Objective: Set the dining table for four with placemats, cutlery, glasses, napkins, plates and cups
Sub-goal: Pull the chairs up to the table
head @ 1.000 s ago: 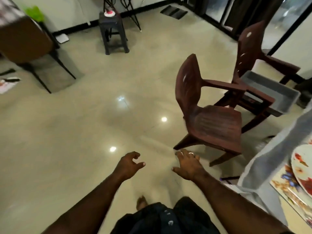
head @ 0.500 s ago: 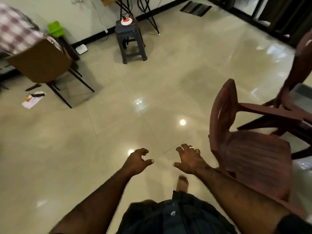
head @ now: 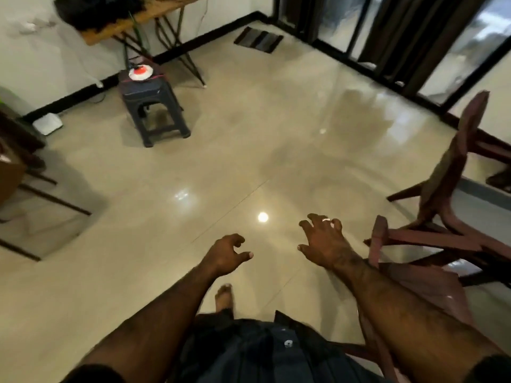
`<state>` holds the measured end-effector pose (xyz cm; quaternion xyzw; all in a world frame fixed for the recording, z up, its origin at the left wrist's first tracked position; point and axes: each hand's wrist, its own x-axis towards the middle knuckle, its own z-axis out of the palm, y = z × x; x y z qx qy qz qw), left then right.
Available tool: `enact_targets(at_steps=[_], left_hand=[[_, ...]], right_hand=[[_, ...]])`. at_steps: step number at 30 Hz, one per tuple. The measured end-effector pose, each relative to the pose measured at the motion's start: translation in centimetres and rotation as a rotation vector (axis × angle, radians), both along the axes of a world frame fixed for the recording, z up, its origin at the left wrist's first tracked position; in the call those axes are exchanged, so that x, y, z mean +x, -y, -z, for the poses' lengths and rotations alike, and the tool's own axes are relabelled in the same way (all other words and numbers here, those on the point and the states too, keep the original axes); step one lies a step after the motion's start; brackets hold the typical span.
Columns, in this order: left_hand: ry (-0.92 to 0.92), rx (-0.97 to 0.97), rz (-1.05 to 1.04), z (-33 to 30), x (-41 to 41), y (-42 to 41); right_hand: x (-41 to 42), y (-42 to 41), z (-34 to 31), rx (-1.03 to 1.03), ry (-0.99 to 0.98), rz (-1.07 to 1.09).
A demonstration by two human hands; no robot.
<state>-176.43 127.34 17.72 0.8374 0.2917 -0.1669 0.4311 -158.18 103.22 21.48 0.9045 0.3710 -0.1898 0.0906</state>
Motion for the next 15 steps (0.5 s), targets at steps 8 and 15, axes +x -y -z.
enact_targets(at_steps=[8,15], left_hand=[[0.1,0.042,0.602,-4.6,25.6,-0.1],[0.269,0.029,1.214,-4.4,37.0,13.8]], right_hand=[[9.6,6.1,-4.0,0.278,0.132,0.68],[6.5,13.4,-1.9,0.565,-0.091,1.199]])
